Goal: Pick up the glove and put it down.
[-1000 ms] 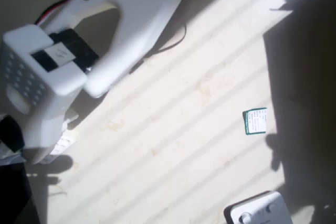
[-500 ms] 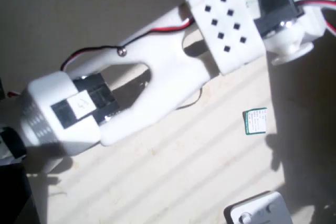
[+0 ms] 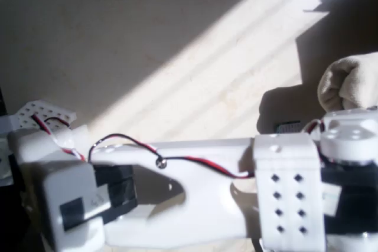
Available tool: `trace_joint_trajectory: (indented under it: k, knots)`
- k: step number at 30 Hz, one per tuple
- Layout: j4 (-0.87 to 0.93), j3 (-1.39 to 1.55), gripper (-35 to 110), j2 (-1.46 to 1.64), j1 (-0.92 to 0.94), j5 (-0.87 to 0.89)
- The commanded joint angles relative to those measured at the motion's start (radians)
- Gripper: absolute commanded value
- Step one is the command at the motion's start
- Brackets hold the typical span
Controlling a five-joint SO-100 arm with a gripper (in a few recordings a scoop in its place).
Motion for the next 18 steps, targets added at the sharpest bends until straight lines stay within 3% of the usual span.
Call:
trace_joint_trajectory:
  k: [1, 10, 18]
  knots:
    - [0.028, -0.023, 0, 0.087, 0.078, -0.046]
    - [0.071, -0.018, 0, 0.071, 0.242, -0.061]
    - [0.071, -0.018, 0, -0.051, 0.278, -0.061]
